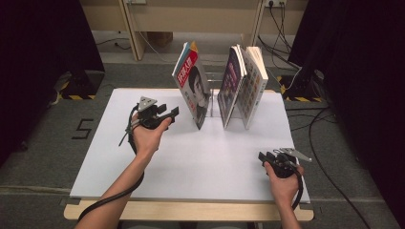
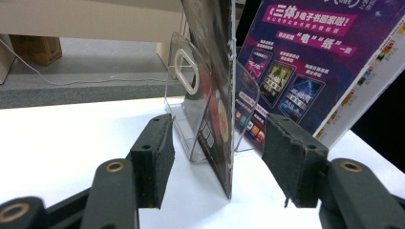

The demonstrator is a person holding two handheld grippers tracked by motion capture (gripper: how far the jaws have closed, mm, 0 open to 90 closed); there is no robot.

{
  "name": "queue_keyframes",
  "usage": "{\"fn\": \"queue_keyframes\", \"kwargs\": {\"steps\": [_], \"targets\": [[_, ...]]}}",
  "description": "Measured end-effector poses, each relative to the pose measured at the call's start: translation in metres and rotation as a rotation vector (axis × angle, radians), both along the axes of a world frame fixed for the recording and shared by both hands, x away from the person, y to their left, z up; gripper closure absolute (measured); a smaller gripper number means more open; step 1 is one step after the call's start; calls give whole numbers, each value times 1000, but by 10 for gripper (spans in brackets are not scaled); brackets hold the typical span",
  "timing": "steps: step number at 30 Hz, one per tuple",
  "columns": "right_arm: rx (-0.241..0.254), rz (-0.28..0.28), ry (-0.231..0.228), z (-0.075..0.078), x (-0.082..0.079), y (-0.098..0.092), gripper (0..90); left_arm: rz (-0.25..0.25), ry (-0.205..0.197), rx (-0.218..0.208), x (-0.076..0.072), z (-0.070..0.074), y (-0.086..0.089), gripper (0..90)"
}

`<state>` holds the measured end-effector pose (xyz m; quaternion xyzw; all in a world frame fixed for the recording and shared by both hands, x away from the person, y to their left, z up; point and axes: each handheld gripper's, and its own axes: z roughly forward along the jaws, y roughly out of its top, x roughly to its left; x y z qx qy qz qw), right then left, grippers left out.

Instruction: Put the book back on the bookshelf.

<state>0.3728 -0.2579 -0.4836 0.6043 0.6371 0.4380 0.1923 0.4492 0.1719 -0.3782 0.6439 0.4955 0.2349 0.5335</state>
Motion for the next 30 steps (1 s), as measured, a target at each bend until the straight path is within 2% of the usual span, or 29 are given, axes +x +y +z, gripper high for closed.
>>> {"fn": "queue_keyframes", "kwargs": {"steps": [11,30], "targets": [[-2,0,0,0,0,0,612,-6,8,8,-15,-8,14,431],[-4,-1,4,0,0,1,612,-1,56,25,-42,-38,45,427]]}}
